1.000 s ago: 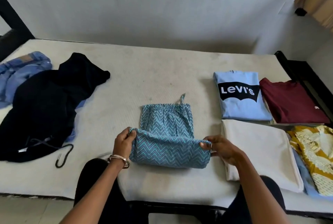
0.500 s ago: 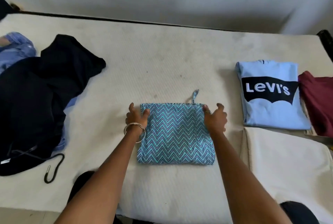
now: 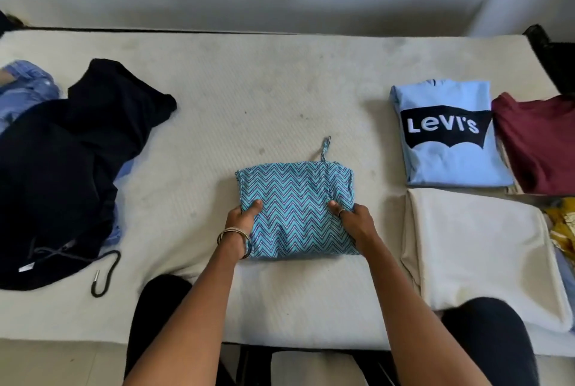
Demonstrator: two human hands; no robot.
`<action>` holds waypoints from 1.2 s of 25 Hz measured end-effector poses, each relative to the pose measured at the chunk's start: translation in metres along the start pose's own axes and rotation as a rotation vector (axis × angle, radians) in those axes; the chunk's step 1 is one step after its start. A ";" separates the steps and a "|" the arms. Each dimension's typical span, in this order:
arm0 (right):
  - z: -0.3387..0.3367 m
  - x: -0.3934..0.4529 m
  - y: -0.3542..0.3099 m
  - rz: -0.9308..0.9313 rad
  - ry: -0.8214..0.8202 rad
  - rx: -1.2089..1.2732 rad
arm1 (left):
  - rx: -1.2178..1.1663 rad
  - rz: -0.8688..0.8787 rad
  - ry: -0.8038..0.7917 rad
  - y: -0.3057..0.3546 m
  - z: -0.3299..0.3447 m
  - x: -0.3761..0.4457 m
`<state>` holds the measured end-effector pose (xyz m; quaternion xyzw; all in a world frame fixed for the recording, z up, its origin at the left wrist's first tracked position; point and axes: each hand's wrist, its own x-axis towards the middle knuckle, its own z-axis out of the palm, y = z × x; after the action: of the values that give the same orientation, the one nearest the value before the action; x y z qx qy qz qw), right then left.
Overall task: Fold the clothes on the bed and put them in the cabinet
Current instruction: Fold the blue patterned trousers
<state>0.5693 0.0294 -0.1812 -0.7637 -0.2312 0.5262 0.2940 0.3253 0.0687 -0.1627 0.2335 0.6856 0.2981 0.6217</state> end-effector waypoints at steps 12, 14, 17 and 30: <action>-0.197 -0.105 -0.010 -0.531 0.110 0.322 | -0.310 0.341 -0.465 0.008 0.146 -0.131; -0.256 -0.115 0.006 -0.558 0.173 0.365 | -0.265 0.342 -0.552 0.002 0.192 -0.148; -0.310 -0.108 0.048 -0.459 0.268 0.268 | -0.067 0.218 -0.596 -0.027 0.241 -0.156; -0.326 -0.062 0.118 -0.022 0.779 -0.489 | 0.875 0.448 -0.692 -0.103 0.268 -0.144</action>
<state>0.8593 -0.1636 -0.1320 -0.9491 -0.2287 0.1268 0.1756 0.6137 -0.0728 -0.1453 0.6902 0.4366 0.0187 0.5768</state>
